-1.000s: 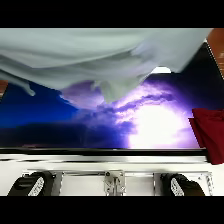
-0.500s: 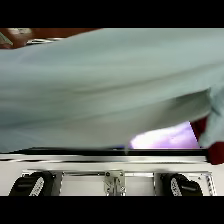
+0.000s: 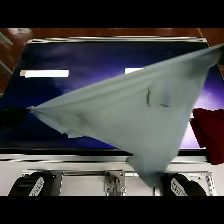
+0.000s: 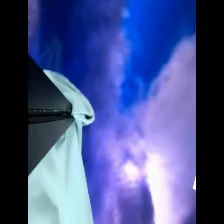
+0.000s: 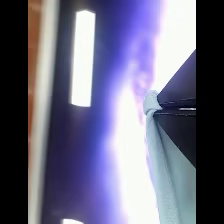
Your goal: Fold the shirts.
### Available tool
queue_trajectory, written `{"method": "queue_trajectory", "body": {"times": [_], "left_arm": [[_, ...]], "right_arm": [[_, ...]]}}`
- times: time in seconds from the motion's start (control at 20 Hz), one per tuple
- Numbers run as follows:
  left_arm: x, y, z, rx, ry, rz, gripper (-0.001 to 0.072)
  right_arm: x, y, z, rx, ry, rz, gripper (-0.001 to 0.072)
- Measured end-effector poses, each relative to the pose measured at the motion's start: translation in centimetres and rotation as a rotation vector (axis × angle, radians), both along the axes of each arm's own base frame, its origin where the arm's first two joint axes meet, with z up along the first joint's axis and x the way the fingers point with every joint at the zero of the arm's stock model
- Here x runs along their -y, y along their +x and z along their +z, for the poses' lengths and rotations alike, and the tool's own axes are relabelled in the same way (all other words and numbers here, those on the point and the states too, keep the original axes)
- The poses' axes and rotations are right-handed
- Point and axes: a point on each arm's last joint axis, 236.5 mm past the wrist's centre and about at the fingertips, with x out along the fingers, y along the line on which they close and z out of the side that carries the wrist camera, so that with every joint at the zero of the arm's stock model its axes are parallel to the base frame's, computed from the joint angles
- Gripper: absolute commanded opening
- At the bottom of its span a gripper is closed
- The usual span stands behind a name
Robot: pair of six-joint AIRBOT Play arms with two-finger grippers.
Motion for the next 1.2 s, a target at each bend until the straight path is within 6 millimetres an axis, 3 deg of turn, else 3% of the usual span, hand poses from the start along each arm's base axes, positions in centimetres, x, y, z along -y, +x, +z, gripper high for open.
{"method": "queue_trajectory", "body": {"times": [0.1,0.25,0.4,0.55,0.6,0.65,0.7,0.75,0.85,0.95,1.0,1.1,1.2], "left_arm": [[-0.2,2.3,-4.3,-0.06,-0.038,0.034,0.0033],[-1.2,7.0,-8.9,-0.084,-0.067,0.101,0.0033],[-1.9,12.0,-11.9,-0.07,-0.109,0.166,0.0033],[-2.3,15.7,-15.2,-0.09,-0.163,0.225,0.0035],[-2.3,16.4,-16.5,-0.111,-0.18,0.241,0.0067],[-2.3,16.7,-17.7,-0.133,-0.195,0.253,0.0232],[-2.2,16.9,-18.7,-0.158,-0.205,0.26,0.0405],[-2.2,16.9,-19.4,-0.181,-0.216,0.266,0.0512],[-2.1,16.2,-20.5,-0.256,-0.223,0.244,0.0541],[-3.7,14.7,-20.9,-0.353,-0.198,0.221,0.0701],[-4.9,13.1,-21.3,-0.431,-0.185,0.214,0.0704],[-7.6,9.3,-22.1,-0.588,-0.169,0.217,0.0704],[-8.6,5.0,-23.1,-0.738,-0.196,0.19,0.0704]], "right_arm": [[0.6,3.6,-7.8,-0.182,0.071,-0.017,0.0067],[-0.2,9.1,-15.8,-0.285,0.265,-0.054,0.0067],[-1.6,14.3,-20.8,-0.273,0.5,-0.108,0.0067],[-2.3,17.4,-24.1,-0.255,0.635,-0.165,0.0068],[-2.7,18.0,-25.2,-0.257,0.657,-0.176,0.0068],[-3.1,18.5,-26.1,-0.261,0.682,-0.188,0.0121],[-3.5,18.9,-26.8,-0.265,0.698,-0.194,0.0366],[-3.8,19.1,-27.3,-0.267,0.71,-0.2,0.0578],[-4.3,19.0,-27.4,-0.281,0.726,-0.193,0.0599],[-4.0,17.7,-26.9,-0.321,0.713,-0.17,0.0599],[-3.0,16.6,-26.7,-0.35,0.677,-0.159,0.0598],[-0.6,13.0,-27.1,-0.465,0.593,-0.146,0.0599],[1.9,8.5,-27.9,-0.609,0.54,-0.147,0.0598]]}}
